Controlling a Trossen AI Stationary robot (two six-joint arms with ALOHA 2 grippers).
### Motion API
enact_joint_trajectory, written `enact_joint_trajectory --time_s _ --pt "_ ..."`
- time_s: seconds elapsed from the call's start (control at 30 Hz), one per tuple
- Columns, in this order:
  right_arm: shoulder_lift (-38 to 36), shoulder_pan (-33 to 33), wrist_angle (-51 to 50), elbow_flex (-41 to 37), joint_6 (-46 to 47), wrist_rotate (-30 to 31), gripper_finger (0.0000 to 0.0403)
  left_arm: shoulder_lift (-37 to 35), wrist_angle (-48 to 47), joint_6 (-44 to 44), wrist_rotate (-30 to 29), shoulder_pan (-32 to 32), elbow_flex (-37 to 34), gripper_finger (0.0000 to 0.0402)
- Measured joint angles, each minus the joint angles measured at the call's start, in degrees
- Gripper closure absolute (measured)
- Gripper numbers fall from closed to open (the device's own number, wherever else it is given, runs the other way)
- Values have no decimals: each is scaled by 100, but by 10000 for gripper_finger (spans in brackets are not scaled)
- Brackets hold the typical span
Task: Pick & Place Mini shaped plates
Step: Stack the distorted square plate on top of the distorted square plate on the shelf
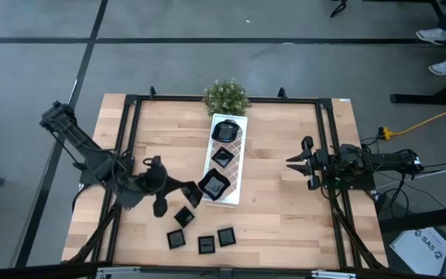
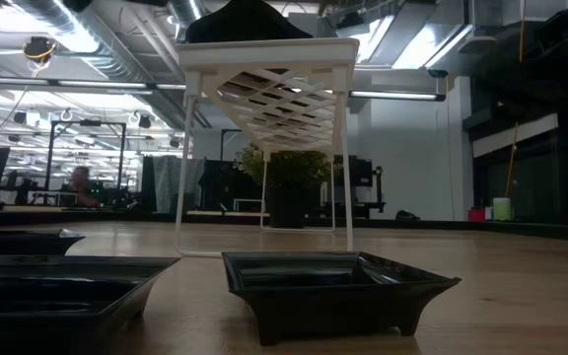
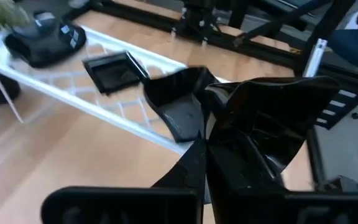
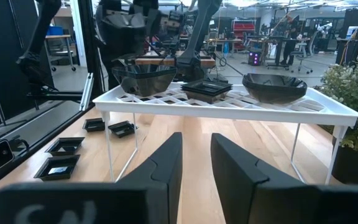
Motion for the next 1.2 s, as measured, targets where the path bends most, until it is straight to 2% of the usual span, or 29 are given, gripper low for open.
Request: enact_joint_trajectory --time_s 0.2,0.4,0.67,1.07,1.2 --pt "0 1 -1 0 0 0 318 -34 111 514 5 404 0 400" --pt "0 0 1 0 0 0 318 -34 269 662 13 695 0 400" --pt "-1 2 -1 0 0 0 318 -34 837 1005 273 925 0 399" --pt "-1 2 -1 0 0 0 318 15 839 538 1653 1645 0 399" --pt "1 1 0 0 0 0 318 40 835 507 1889 1833 0 399"
